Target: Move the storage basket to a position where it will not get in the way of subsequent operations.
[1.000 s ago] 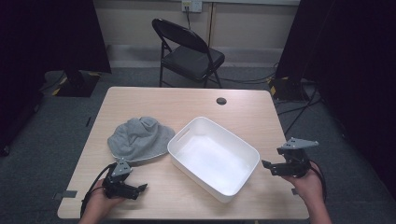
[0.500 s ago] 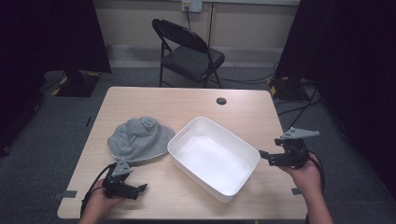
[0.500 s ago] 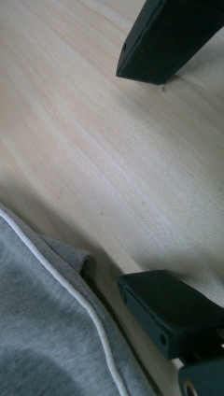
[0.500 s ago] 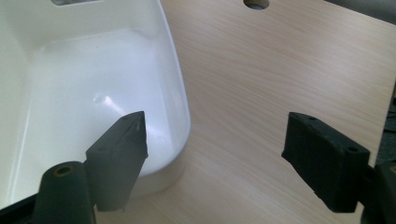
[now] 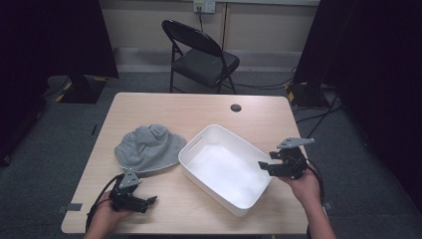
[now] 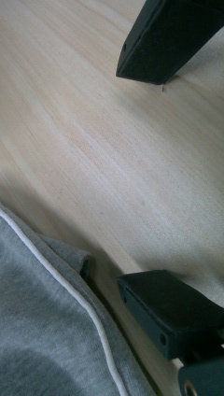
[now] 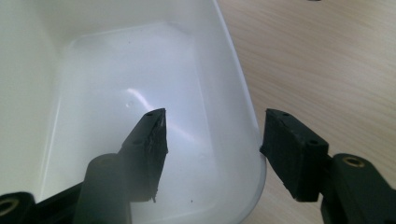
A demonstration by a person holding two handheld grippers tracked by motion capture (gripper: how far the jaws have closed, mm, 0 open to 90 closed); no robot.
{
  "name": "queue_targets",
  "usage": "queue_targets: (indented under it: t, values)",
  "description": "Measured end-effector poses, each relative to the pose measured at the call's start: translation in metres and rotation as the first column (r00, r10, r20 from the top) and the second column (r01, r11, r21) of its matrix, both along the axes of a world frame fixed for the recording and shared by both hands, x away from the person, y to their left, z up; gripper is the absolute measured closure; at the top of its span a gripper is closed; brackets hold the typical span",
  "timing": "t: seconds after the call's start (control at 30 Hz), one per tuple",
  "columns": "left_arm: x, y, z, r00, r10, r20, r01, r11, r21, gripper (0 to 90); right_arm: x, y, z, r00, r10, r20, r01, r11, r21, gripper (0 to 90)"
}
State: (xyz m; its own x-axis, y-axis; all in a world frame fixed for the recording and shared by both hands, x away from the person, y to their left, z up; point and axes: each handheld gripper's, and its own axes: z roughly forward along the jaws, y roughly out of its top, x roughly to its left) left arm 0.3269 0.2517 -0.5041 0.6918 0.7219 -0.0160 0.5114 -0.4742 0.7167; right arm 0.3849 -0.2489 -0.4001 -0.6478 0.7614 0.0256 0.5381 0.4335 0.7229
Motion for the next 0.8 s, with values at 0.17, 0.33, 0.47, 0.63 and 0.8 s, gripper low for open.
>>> queue_targets:
  t: [0.17,0.33,0.47,0.63,0.8]
  values:
    - [0.0,0.0,0.0,1.0,0.0,-0.001,0.0,1.0,-0.001,2.5,0.005,0.001,-0.001,0.9991,-0.042,0.002,0.042,0.999,-0.01,45.2]
    - [0.0,0.0,0.0,1.0,0.0,-0.001,0.0,1.0,-0.001,2.5,0.011,0.001,-0.006,0.9977,-0.061,-0.03,0.061,0.998,-0.006,57.6]
    - [0.0,0.0,0.0,1.0,0.0,-0.001,0.0,1.0,-0.001,2.5,0.014,0.003,-0.011,0.9958,-0.085,-0.033,0.085,0.996,-0.03,66.7]
    - [0.0,0.0,0.0,1.0,-0.001,-0.001,0.001,1.0,-0.001,2.5,0.019,0.003,-0.013,0.9946,-0.1,-0.027,0.098,0.993,-0.061,80.6]
    - [0.0,0.0,0.0,1.0,0.0,-0.001,0.0,1.0,-0.002,2.5,0.02,-0.002,-0.014,0.9927,-0.11,-0.049,0.11,0.994,-0.01,82.1]
